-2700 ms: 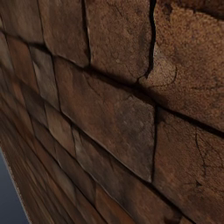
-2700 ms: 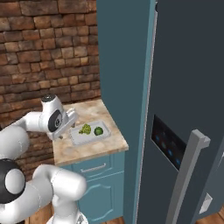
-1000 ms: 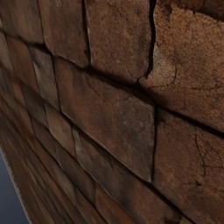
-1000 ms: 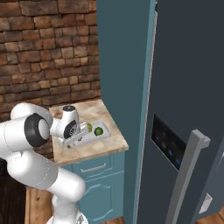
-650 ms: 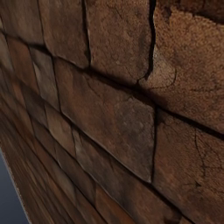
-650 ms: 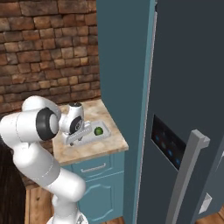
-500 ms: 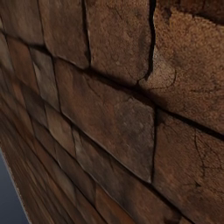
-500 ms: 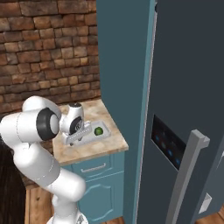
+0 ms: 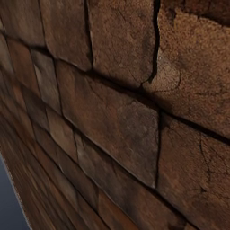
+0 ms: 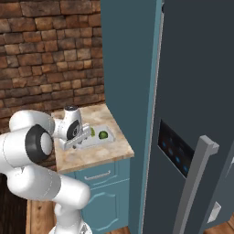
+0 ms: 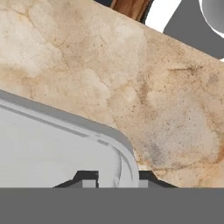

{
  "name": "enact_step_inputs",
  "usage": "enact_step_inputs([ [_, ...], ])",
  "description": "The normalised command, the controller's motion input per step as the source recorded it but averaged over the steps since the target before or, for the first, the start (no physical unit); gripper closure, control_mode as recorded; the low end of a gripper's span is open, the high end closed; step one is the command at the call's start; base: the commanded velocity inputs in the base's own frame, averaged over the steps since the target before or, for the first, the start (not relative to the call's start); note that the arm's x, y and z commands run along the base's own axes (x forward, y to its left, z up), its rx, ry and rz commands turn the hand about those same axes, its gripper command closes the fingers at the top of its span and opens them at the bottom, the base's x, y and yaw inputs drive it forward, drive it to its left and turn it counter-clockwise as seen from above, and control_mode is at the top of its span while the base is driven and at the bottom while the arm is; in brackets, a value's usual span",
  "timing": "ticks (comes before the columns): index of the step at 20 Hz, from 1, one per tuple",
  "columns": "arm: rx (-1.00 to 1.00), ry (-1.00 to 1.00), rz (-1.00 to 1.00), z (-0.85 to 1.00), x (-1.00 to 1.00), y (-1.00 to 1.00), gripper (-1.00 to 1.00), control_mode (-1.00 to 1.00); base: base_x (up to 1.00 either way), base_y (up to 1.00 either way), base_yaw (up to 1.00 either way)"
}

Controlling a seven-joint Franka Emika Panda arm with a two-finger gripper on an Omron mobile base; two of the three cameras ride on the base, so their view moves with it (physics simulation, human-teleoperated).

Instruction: Take the avocado and broccoli out of the freezer and place them in the tupperware container on the counter. Then put the tupperware containing the vegetables back in the freezer.

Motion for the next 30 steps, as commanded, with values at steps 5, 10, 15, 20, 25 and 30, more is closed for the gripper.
enact_step_inputs([
  [5, -0.1, 0.01, 0.0, 0.52, 0.0, 0.23, 1.0, -1.0, 0.0, 0.0, 0.0],
  [10, -0.06, 0.01, 0.19, 0.63, -0.15, 0.2, 1.0, -1.0, 0.0, 0.0, 0.0],
  [15, -0.14, 0.0, 0.62, 0.77, -0.43, 0.01, 1.0, -1.0, 0.0, 0.0, 0.0],
  [20, -0.21, -0.03, 0.7, 0.62, -0.66, -0.18, 1.0, -1.0, 0.0, 0.0, 0.0],
  [25, -0.02, -0.04, 0.68, 0.61, -0.52, -0.51, 1.0, -1.0, 0.0, 0.0, 0.0],
  [30, 0.01, 0.01, 0.68, 0.51, -0.27, -0.29, 1.0, -1.0, 0.0, 0.0, 0.0],
])
